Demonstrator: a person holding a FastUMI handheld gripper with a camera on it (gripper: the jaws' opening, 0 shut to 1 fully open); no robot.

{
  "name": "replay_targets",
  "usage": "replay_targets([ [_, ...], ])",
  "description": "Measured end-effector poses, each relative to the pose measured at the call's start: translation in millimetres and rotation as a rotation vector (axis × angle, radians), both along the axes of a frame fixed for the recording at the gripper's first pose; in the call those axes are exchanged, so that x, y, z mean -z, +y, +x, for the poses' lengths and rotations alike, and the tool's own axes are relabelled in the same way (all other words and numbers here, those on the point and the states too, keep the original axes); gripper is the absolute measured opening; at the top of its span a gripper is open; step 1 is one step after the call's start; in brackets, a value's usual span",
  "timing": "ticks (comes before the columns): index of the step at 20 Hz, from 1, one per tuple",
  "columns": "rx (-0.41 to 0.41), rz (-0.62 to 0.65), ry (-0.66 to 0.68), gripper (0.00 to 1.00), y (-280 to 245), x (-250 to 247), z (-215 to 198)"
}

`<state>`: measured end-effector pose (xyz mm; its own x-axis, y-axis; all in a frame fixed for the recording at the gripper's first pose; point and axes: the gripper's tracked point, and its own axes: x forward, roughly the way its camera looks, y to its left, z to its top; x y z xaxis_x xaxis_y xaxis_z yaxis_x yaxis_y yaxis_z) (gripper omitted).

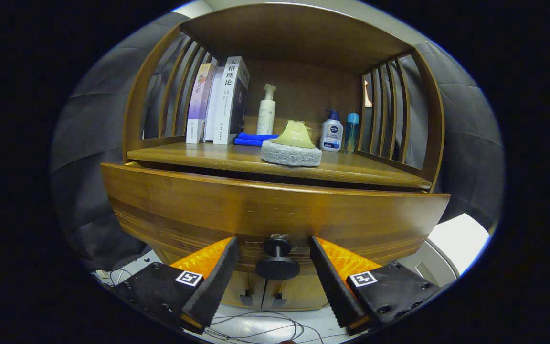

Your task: Pull open the drawer, take out the items inside it, and place them on the countertop above the cabinet.

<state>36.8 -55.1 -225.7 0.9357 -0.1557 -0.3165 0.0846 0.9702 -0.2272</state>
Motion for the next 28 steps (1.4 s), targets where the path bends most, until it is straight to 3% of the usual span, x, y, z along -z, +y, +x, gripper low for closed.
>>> replay_targets([
  [10, 0.011, 0.037, 0.009, 0.96, -5.1, 3.6, 35.3],
  [17, -0.001, 0.024, 0.012, 0.97, -5.2, 1.4, 32.5],
  [24, -0.035, 0.188, -0.161, 0.98, 6.5, -93.6, 0.8],
  [28, -0.059, 0.114, -0.316, 0.97, 13.1, -165.4, -22.7],
])
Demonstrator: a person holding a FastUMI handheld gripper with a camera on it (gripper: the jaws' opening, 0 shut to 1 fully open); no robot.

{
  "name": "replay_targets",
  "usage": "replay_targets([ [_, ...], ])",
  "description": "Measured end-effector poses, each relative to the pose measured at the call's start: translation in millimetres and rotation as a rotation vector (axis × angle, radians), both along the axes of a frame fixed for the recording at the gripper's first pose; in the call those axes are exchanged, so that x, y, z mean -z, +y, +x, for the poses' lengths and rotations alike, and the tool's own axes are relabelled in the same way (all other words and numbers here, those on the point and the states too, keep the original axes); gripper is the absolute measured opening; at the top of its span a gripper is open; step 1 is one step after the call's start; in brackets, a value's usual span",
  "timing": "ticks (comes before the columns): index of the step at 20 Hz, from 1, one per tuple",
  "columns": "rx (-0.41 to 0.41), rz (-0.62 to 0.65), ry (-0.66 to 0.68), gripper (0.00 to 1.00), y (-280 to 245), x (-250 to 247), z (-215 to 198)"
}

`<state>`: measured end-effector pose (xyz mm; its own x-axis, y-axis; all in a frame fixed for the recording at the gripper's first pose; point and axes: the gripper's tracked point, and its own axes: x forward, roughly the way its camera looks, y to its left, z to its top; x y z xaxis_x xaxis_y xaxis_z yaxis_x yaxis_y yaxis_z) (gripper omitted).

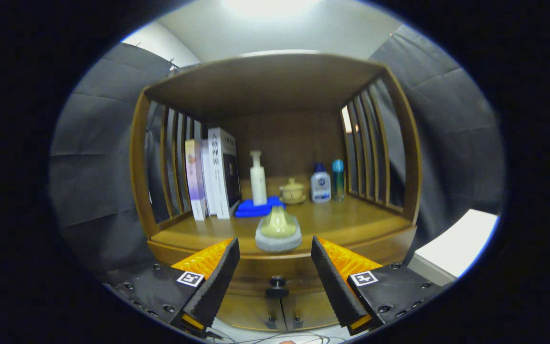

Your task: Pull open the drawer, take out the items inside it, and place them on the countertop above the cabinet.

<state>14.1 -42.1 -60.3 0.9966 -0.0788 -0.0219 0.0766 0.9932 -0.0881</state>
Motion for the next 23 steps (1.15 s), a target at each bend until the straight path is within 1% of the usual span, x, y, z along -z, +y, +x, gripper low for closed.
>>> replay_targets([
  [2, -0.037, -0.038, -0.052, 0.97, 13.5, -23.7, -12.7],
  [3, -0.058, -0.031, -0.061, 0.97, 20.7, -31.9, -18.1],
  [6, -0.098, 0.019, -0.042, 0.97, 34.3, -49.9, -21.6],
  [8, -0.104, 0.07, -0.03, 0.97, 35.4, -57.5, -24.0],
  [10, -0.128, 0.099, -0.004, 0.97, 39.4, -54.9, -28.3],
  [12, -0.126, 0.085, 0.009, 0.97, 35.2, -50.4, -28.7],
  [18, -0.15, 0.087, 0.015, 0.97, 43.4, -49.7, -29.9],
  [23, -0.172, 0.09, 0.049, 0.97, 49.6, -40.5, -29.8],
])
